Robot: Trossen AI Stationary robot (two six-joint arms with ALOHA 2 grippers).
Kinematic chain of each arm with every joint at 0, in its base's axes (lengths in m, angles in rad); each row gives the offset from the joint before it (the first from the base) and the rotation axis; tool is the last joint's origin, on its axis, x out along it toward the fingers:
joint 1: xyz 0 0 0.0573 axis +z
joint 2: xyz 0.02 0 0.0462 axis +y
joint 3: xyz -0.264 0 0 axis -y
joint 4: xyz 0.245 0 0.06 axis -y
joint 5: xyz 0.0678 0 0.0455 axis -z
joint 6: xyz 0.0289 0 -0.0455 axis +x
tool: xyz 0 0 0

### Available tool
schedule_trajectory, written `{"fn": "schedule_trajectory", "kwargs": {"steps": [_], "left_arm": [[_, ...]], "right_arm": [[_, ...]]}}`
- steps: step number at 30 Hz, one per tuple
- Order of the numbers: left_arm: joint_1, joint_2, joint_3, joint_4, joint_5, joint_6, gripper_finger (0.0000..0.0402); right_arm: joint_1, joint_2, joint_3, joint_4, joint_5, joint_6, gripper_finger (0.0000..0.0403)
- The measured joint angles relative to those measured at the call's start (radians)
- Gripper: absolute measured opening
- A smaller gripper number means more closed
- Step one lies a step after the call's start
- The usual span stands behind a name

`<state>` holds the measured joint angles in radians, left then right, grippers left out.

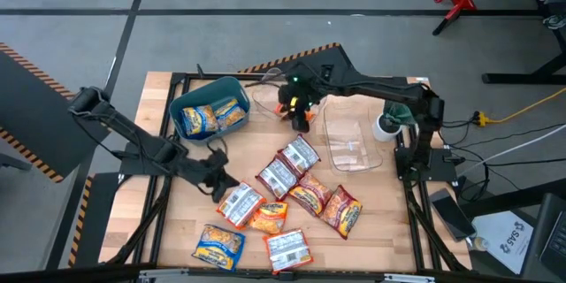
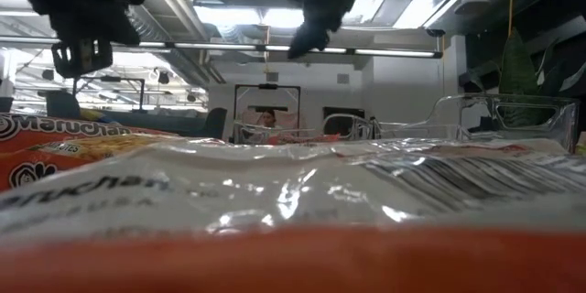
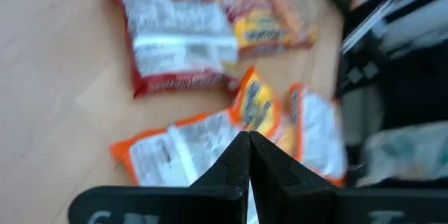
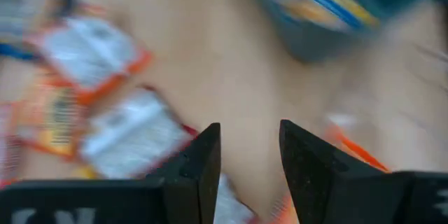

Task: Sort Maruchan noodles
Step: Put the orange noodle pack into the left transparent bin

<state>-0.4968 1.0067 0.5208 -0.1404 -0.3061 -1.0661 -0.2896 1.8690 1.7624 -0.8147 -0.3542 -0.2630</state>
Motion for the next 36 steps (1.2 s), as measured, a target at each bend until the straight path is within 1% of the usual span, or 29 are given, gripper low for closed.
{"fn": "schedule_trajectory", "kwargs": {"steps": [3,6,8,11,12,14,16,19,21,22,24,26,29,33,36], "left_arm": [[-0.029,0.081,0.030,-0.071,-0.025,-0.022,0.0000],[-0.059,0.142,0.031,-0.110,-0.076,-0.145,0.0000],[-0.085,0.175,0.030,-0.094,-0.088,-0.223,0.0000],[-0.143,0.207,0.030,-0.051,-0.084,-0.286,0.0000],[-0.162,0.218,0.031,-0.036,-0.082,-0.312,0.0000],[-0.204,0.245,0.031,-0.007,-0.090,-0.363,0.0000],[-0.243,0.270,0.031,0.016,-0.110,-0.408,0.0000],[-0.283,0.329,0.031,0.003,-0.127,-0.486,0.0000],[-0.294,0.368,0.030,0.002,-0.131,-0.521,0.0000],[-0.298,0.386,0.030,0.002,-0.140,-0.529,0.0000],[-0.301,0.414,0.033,0.007,-0.156,-0.531,0.0000],[-0.301,0.439,0.031,0.017,-0.164,-0.537,0.0000],[-0.302,0.466,0.016,0.035,-0.174,-0.597,0.0000],[-0.302,0.478,-0.018,0.104,-0.193,-0.669,0.0000],[-0.299,0.478,-0.048,0.151,-0.227,-0.742,0.0000]], "right_arm": [[0.062,0.000,0.012,0.005,-0.065,-0.025,0.0129],[0.143,0.012,-0.012,0.047,-0.051,-0.092,0.0129],[0.193,0.018,-0.041,0.080,-0.017,-0.119,0.0129],[0.255,0.032,-0.074,0.167,0.022,-0.160,0.0129],[0.269,0.032,-0.087,0.167,0.021,-0.164,0.0129],[0.296,0.047,-0.110,0.247,0.006,-0.165,0.0129],[0.315,0.051,-0.130,0.260,-0.004,-0.164,0.0129],[0.349,0.068,-0.147,0.346,-0.005,-0.165,0.0129],[0.370,0.077,-0.157,0.347,-0.004,-0.165,0.0131],[0.380,0.088,-0.155,0.384,0.000,-0.165,0.0135],[0.392,0.096,-0.156,0.405,0.006,-0.159,0.0150],[0.393,0.110,-0.153,0.486,0.003,-0.124,0.0170],[0.387,0.127,-0.153,0.537,0.033,-0.104,0.0205],[0.387,0.156,-0.154,0.528,0.078,-0.183,0.0247],[0.389,0.184,-0.154,0.502,0.109,-0.213,0.0266]]}}
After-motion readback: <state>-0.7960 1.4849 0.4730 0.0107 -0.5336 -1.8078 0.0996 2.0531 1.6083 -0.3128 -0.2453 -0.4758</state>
